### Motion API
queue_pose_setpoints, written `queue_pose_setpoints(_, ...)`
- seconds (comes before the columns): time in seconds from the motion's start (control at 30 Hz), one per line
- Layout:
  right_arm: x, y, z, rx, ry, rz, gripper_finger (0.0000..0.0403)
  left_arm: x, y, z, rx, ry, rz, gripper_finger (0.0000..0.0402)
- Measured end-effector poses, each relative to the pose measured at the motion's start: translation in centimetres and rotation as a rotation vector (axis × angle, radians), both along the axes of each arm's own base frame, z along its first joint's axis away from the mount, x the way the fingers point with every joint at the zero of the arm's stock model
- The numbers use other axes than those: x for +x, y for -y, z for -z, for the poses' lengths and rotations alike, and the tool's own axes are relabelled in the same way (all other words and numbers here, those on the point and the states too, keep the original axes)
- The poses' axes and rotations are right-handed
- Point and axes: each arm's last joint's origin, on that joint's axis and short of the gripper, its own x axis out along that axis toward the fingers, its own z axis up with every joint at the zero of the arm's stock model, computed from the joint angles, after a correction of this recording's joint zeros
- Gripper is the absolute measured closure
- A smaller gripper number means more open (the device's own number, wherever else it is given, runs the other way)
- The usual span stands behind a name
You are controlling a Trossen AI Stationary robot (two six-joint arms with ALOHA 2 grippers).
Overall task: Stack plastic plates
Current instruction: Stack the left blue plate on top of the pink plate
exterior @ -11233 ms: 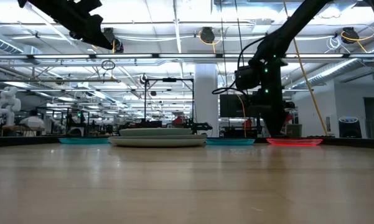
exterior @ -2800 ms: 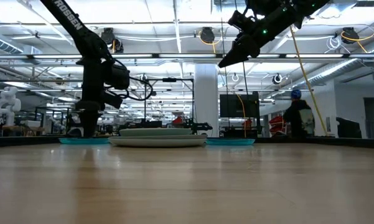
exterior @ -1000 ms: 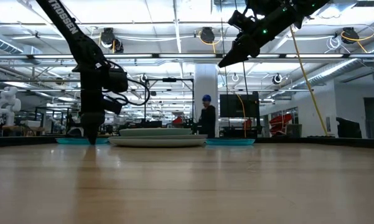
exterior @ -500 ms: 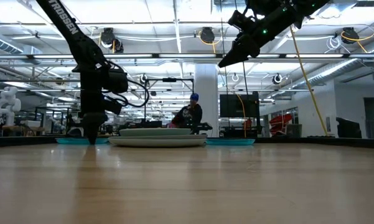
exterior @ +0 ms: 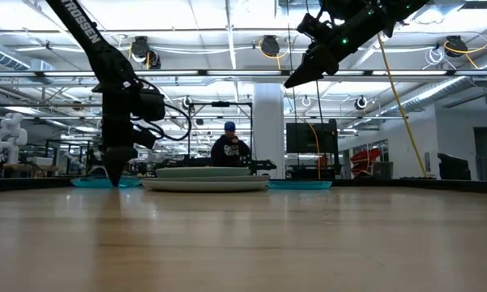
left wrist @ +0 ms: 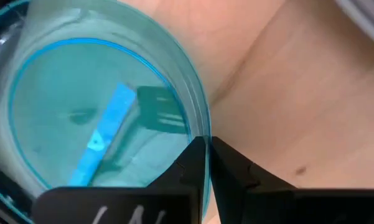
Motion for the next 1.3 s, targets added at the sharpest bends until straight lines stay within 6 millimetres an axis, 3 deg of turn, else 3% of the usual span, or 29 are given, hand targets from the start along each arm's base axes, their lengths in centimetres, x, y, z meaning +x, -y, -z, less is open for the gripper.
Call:
queue_pose_setpoints(0.23, 0.0, 0.0, 0.0, -0.003, -0.001, -0.002, 0.0330, 0.2, 1.2, -1.3, 0.012, 0.003, 0.034, 0.0377)
queue_pose_setpoints(0.53, 0.0, 0.0, 0.0, -0.006, -0.003, -0.004, 0.0330, 0.4, 3.2, -5.2, 0.117, 0.095, 0.087, 0.0378)
queue_pose_setpoints(0.7, 0.0, 0.0, 0.0, -0.012, 0.002, -0.006, 0.0330, 1.9, 4.1, -8.7, 0.200, 0.210, 0.126, 0.0395)
queue_pose_setpoints(0.93, 0.0, 0.0, 0.0, -0.020, -0.002, -0.010, 0.0330, 5.4, 6.3, -13.1, 0.222, 0.383, 0.352, 0.0396)
queue_pose_setpoints(1.1, 0.0, 0.0, 0.0, -0.022, -0.007, -0.012, 0.0330, 7.2, 9.2, -13.6, 0.199, 0.422, 0.598, 0.0397)
queue_pose_setpoints(1.3, 0.0, 0.0, 0.0, -0.023, -0.006, -0.012, 0.0330, 9.8, 11.3, -12.2, 0.174, 0.444, 0.676, 0.0397)
